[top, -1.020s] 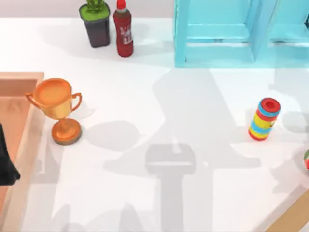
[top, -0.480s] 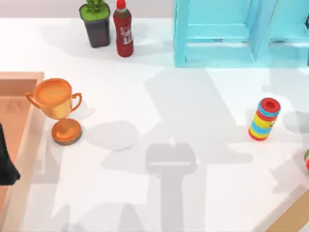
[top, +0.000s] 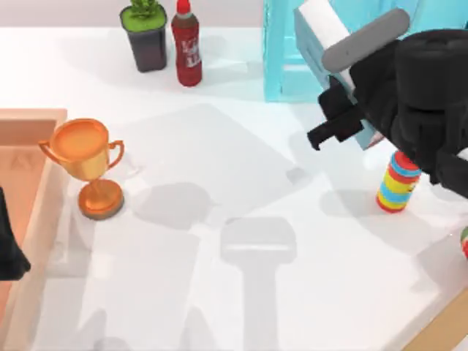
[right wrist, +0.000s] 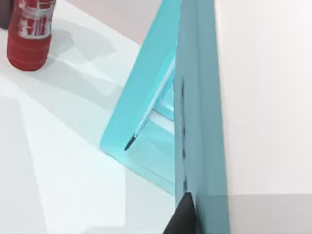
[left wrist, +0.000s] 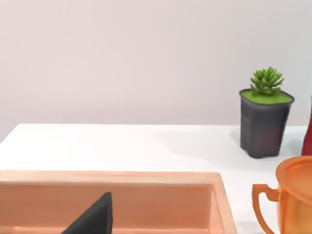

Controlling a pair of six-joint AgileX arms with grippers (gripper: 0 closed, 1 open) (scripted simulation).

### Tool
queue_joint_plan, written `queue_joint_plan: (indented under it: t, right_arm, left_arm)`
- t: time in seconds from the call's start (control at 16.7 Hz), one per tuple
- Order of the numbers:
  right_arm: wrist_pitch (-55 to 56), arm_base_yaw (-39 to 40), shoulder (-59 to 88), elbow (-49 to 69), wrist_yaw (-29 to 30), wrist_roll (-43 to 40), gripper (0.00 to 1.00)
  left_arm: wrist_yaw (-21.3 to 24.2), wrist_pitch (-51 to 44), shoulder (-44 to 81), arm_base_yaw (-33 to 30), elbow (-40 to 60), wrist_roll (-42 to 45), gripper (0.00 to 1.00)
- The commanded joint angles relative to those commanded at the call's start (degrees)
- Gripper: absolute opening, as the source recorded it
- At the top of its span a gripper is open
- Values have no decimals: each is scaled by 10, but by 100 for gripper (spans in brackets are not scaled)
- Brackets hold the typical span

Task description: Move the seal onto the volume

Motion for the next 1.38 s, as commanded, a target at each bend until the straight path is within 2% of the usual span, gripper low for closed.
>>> queue_joint_plan:
  t: [0.36,0.54,0.66,0.84,1.38]
  right_arm:
    - [54,255,146,8,251,-297,0]
    - [77,333,178,12,352,-398,0]
    - [88,363,189,16,397,-437,0]
    - [96,378,194,21,424,-456,0]
    - [88,385,189,18,430,-448,0]
  left_arm:
    - [0,0,0,0,0,0,100]
    - [0,0,0,0,0,0,100]
    - [0,0,0,0,0,0,100]
    - [0,0,0,0,0,0,100]
    - [0,0,0,0,0,0,100]
